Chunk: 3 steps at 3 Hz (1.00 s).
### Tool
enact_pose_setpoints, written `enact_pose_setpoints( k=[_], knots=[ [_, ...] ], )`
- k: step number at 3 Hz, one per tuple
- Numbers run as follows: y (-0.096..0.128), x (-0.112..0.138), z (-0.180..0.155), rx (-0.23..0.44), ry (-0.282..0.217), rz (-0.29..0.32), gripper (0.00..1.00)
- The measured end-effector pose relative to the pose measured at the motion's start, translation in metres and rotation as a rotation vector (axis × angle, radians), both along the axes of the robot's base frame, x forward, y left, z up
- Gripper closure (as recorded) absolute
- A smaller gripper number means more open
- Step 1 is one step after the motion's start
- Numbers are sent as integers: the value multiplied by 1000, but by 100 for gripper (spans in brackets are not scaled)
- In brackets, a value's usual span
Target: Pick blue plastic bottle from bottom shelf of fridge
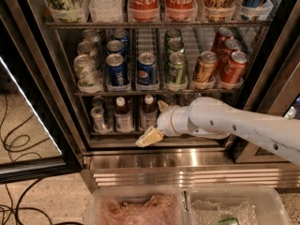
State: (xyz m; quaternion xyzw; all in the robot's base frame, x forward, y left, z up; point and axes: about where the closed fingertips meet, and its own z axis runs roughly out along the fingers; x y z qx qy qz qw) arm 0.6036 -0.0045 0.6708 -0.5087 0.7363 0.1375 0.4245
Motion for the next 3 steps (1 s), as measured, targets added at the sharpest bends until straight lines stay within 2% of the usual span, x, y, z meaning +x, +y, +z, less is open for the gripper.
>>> enact_pose_setpoints(
  k=[1, 3],
  knots=[
    [8, 9, -17, -26, 20, -8, 0],
    [7, 17, -14, -16, 9, -31, 0]
  ],
)
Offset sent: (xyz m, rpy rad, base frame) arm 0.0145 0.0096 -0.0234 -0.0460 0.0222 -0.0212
